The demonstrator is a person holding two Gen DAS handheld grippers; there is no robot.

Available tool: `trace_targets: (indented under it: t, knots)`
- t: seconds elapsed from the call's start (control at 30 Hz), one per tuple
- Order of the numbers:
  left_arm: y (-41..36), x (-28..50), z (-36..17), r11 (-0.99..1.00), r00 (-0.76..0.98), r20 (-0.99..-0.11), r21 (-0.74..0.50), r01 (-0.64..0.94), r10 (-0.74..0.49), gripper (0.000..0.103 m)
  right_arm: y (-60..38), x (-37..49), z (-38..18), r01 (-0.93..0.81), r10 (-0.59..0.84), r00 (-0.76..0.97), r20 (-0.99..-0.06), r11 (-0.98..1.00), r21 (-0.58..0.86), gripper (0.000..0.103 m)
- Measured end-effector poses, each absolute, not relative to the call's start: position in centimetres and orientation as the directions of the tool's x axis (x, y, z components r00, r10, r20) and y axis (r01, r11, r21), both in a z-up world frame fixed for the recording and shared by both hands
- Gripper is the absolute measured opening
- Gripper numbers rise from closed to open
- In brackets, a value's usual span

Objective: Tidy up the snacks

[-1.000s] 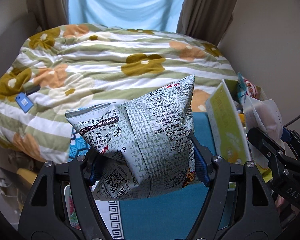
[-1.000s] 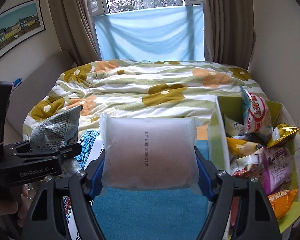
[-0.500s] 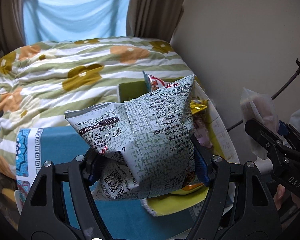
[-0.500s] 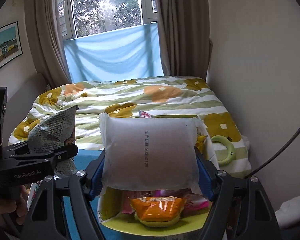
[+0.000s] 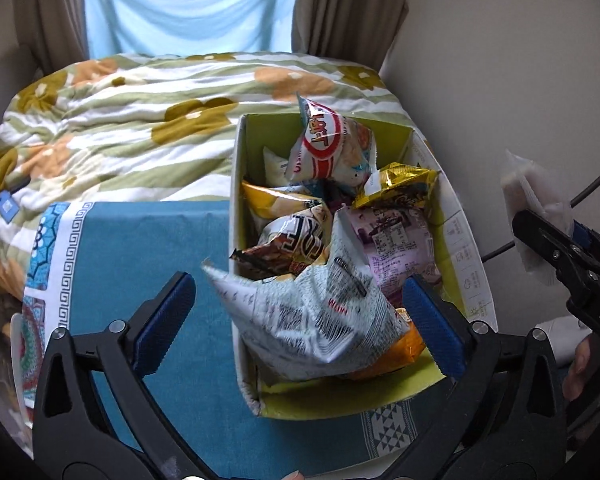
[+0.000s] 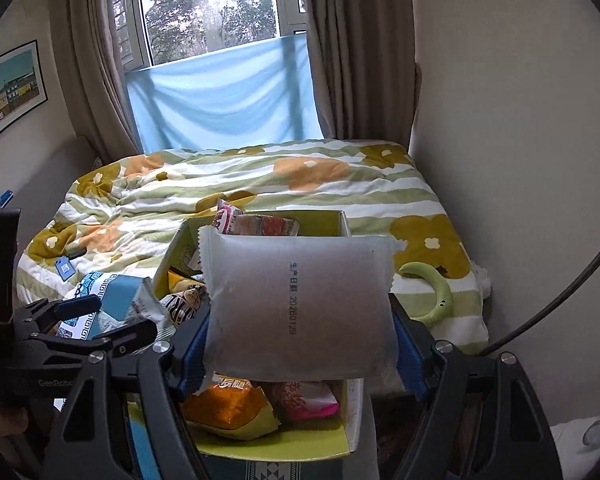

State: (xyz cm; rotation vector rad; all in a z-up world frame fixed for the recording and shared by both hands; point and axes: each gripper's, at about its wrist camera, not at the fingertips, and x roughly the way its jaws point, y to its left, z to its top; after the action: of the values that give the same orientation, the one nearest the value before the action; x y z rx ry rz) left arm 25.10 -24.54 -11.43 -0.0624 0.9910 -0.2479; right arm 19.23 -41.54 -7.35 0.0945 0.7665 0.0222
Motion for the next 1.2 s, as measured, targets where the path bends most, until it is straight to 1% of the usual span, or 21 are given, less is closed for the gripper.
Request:
trace_targets:
  t: [0.3,0.53,0.63,0.7,0.73,0.77,0.83,1.03,1.2]
  knots:
    - [-20.8,22.4,-11.0,0.976,0.544,-0.811,-0.202,0.083,-0.214,0.103,-39.7,20.4,-9.5,-0.115,0.179,0.678,-0.713,0.984,0.137,0.073]
    - [-18.8,20.9,-11.2,0.983,0.525,-0.835,-0.185,0.007,-0.161,0.103,-38.9,23.0,-11.2,-0.15,0.23,0.616,-0.754,0.973,0.174,0.073]
    - [-17.8,20.1,-11.5,0.984,0.516,-0.844,-0.179,-0.02,-0.143,0.103,-38.9,23.8,-11.7,-0.149,0.261,0.598,-0.758,0.965,0.214,0.076]
    - [-17.3,19.6,-11.7,0.984,0.51,-0.849,-0.176,-0.029,-0.137,0.103,-38.7,23.8,-12.0,-0.157,0.277,0.595,-0.754,0.961,0.229,0.081]
    - [-17.0,19.4,-11.8,0.985,0.507,-0.852,-0.172,-0.032,-0.132,0.103,-38.7,23.4,-11.8,-0.159,0.283,0.611,-0.739,0.959,0.236,0.088]
    - [-16.7,19.1,-11.9,0.985,0.507,-0.852,-0.17,-0.034,-0.129,0.103,-38.8,23.0,-11.6,-0.156,0.283,0.63,-0.723,0.958,0.239,0.094]
    - [-16.2,18.5,-12.0,0.985,0.509,-0.851,-0.17,-0.034,-0.129,0.103,-38.9,22.1,-11.2,-0.14,0.268,0.655,-0.707,0.962,0.234,0.097]
    - [-14.7,16.5,-11.4,0.985,0.527,-0.838,-0.171,-0.003,-0.143,0.103,-38.8,19.3,-11.8,-0.088,0.221,0.65,-0.727,0.972,0.216,0.097]
    - [-12.2,13.9,-9.1,0.986,0.579,-0.801,-0.163,0.035,-0.152,0.103,-37.3,16.1,-10.3,-0.054,0.172,0.679,-0.714,0.981,0.185,0.097]
